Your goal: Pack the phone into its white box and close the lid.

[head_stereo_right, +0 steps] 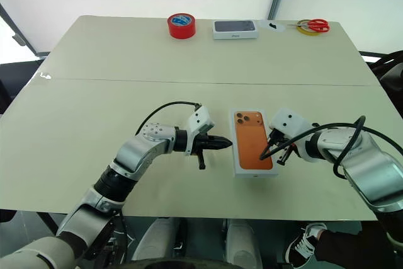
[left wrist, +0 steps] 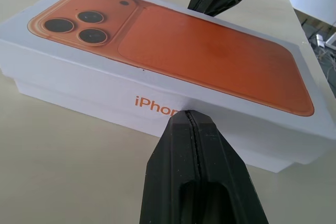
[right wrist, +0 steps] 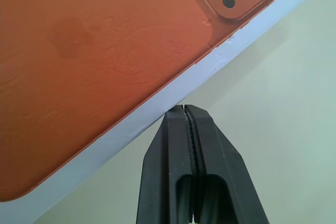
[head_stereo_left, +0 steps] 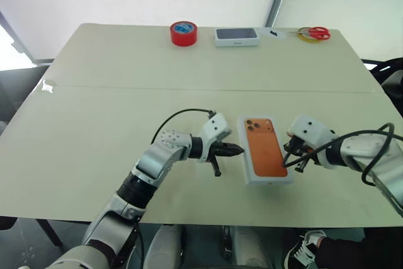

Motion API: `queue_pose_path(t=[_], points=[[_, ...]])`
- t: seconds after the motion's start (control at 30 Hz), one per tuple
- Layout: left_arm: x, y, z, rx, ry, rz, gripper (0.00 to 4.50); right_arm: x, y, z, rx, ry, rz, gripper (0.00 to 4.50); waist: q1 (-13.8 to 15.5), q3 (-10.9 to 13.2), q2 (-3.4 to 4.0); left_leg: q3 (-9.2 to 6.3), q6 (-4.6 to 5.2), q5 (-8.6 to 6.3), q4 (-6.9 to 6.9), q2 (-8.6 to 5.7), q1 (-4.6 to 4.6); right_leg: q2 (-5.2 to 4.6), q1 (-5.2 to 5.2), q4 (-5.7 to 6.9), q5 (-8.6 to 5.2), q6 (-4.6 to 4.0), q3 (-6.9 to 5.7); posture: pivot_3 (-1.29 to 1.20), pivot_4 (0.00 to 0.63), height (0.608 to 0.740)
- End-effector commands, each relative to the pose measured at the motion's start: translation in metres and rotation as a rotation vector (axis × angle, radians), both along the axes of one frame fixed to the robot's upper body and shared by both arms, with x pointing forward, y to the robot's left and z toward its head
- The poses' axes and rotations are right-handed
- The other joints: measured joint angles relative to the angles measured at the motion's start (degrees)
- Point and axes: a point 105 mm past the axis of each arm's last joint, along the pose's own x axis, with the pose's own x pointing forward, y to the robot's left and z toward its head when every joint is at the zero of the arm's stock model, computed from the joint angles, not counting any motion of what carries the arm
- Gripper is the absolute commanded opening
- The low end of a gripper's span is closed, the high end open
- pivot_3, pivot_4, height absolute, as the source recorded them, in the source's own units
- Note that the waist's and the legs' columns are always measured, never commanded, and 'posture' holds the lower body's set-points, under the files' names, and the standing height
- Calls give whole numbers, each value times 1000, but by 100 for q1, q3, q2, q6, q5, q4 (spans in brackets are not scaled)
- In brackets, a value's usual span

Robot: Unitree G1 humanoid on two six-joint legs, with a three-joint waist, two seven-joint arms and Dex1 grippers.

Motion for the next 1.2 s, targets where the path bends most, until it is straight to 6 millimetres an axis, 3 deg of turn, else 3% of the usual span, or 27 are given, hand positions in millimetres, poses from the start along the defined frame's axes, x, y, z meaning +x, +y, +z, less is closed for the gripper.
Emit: queue_pose_path(t=[0.03, 0.3, 0.47, 0.6, 0.8, 0.87, 1.0, 1.2], points=[[-13, -15, 17, -42, -49, -87, 0, -6, 14, 9, 16, -29, 79, 28, -1, 0, 0, 0, 0, 0, 0, 0, 0, 0, 0, 0, 0, 0, 0, 0, 150, 740], [-9, -12, 12, -24, -43, -67, 0, -5, 12, 9, 11, -32, 74, 28, 0, 0, 1, -1, 0, 0, 2, 0, 3, 0, 3, 1, 0, 0, 0, 0, 150, 740], [3, 3, 11, -23, -37, 1, 0, -4, 7, 15, 0, -51, 65, 28, -1, 0, 0, -1, 0, 0, 2, -1, 3, 0, 3, 2, 0, 0, 0, 0, 150, 740], [14, 10, 30, -91, -43, 49, 0, -4, 1, 24, -2, -71, 65, 28, -4, 0, 0, -1, 0, 0, 2, 0, 6, 1, 3, 5, 0, 0, 0, 0, 150, 740], [25, 0, 55, -172, -56, 76, 0, -14, -2, 36, 47, -81, 107, 28, 8, 0, 0, -6, 1, -1, 24, 0, 3, 0, 17, 4, 3, 5, -4, 0, 150, 740], [29, -7, 52, -149, -70, 83, 0, -20, 1, 35, 69, -65, 130, 28, 9, -1, 0, -5, 7, -4, 33, -1, 2, -1, 19, 4, 6, 9, -3, 0, 150, 740], [43, -19, 27, -25, -77, 130, 0, -41, 17, 17, 106, 16, 195, 28, 10, 0, 0, -8, 11, -7, 50, -5, 1, 1, 25, 7, 8, 12, -7, 0, 150, 740], [45, -23, 5, 64, -74, 125, 0, -38, 17, -7, 111, 46, 106, 28, 1, 0, 0, -6, 13, -8, 66, 2, 0, 1, 26, 8, 15, -4, -4, 0, 150, 740]])
